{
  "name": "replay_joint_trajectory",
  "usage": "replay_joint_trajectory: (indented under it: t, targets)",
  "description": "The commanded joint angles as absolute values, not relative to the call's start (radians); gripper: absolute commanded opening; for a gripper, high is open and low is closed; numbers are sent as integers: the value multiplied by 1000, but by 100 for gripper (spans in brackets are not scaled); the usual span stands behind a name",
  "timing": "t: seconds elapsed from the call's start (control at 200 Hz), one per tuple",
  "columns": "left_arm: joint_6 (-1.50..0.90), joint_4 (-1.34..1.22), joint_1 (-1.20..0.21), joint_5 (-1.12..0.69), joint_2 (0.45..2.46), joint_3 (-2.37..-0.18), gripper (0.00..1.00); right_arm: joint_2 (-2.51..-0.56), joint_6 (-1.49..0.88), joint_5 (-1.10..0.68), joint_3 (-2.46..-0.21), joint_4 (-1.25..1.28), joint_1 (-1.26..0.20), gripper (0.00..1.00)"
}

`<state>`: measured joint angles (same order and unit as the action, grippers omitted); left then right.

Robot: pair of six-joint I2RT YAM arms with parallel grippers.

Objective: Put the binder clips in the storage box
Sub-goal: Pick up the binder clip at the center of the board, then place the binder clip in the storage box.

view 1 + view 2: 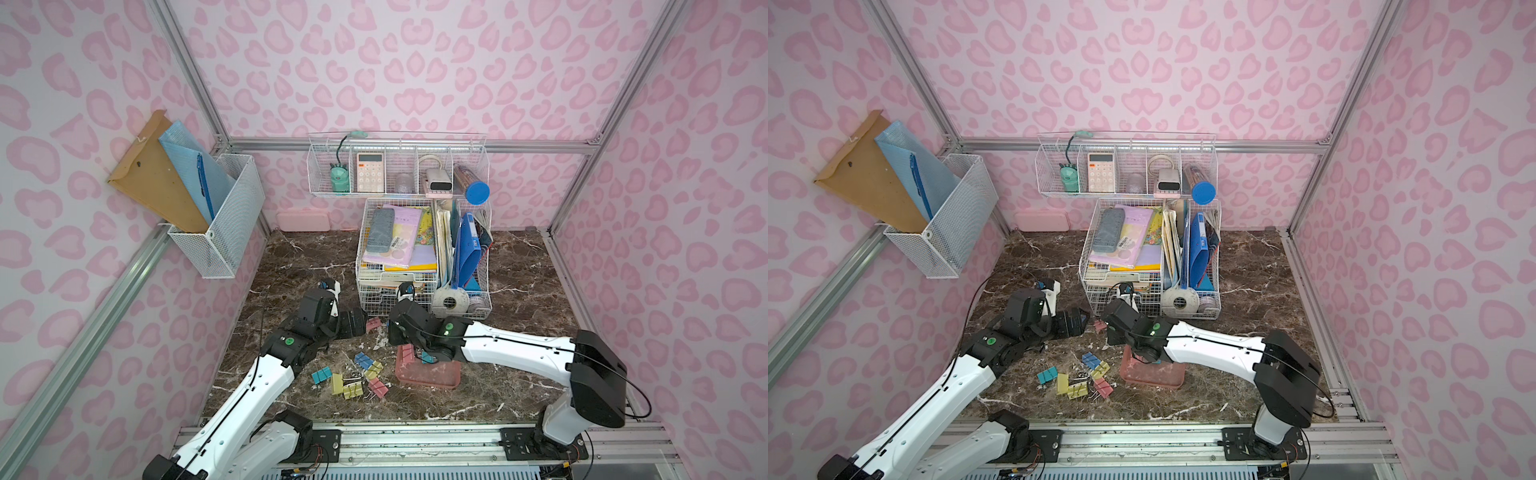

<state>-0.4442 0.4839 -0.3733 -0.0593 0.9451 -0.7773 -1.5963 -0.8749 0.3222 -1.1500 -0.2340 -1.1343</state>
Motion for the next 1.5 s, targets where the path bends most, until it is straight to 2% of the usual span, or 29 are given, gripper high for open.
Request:
replay_joint_trajectory:
  t: [0.0, 0.175, 0.385, 0.58, 0.865, 1.315, 1.395, 1.5]
  targets:
    - [-431, 499, -373, -58, 949, -784, 99, -1499, -979, 397, -1091, -252, -1165, 0]
    - [-425, 483, -372, -63, 956, -783, 99, -1295, -1091, 472, -953, -383, -1226, 0]
    - [-422, 469, -373, -65, 964, -782, 99, -1134, -1137, 501, -746, -442, -1200, 0]
    - [-428, 483, -373, -71, 959, -782, 99, -1138, -1103, 404, -672, -385, -1078, 0]
    - [-428, 485, -373, -60, 949, -770, 99, -1207, -1113, 323, -651, -248, -1069, 0]
    - [-433, 482, -373, -71, 958, -765, 99, -1339, -1150, 305, -629, -112, -1049, 0]
    - [-437, 481, -373, -71, 958, -762, 99, -1344, -1155, 310, -623, -114, -1049, 6]
    - [-437, 480, -373, -75, 960, -761, 99, -1338, -1164, 313, -621, -133, -1048, 22]
